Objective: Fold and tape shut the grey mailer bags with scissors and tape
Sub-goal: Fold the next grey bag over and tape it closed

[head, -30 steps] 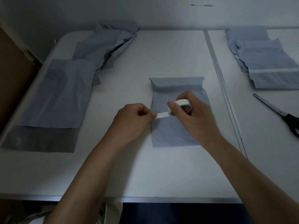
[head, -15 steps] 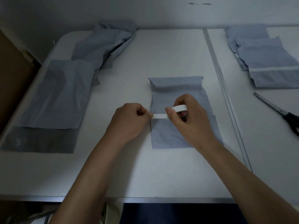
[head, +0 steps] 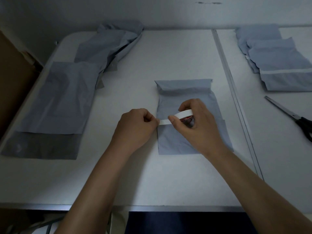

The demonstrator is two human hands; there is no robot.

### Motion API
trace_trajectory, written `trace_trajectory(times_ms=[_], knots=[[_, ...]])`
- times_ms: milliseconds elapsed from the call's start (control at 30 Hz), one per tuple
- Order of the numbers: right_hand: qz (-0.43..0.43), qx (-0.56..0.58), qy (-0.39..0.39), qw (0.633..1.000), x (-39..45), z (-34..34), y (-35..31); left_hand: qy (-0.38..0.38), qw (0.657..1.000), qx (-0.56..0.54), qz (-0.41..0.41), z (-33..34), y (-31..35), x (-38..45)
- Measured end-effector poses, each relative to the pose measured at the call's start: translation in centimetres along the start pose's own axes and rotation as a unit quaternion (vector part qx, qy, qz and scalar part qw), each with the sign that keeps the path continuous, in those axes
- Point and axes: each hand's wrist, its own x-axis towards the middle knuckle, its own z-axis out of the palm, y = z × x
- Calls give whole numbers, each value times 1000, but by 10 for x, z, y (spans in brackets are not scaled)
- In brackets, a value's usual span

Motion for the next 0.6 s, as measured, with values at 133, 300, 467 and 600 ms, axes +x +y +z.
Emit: trace_trajectory(times_ms=[133, 300, 467, 600], knots=[[-5, -9, -10, 1000, -1, 1, 0, 6, 1000, 16, 7, 2, -2, -1], [-10, -29, -12, 999, 0, 3, 2, 14, 999, 34, 17, 4, -1, -1], [-23, -41, -16, 999, 1, 4, 4, 14, 999, 45, 22, 6, -1, -1], [-22, -40, -19, 999, 1, 5, 5, 23, 998, 56, 27, 7, -2, -1]])
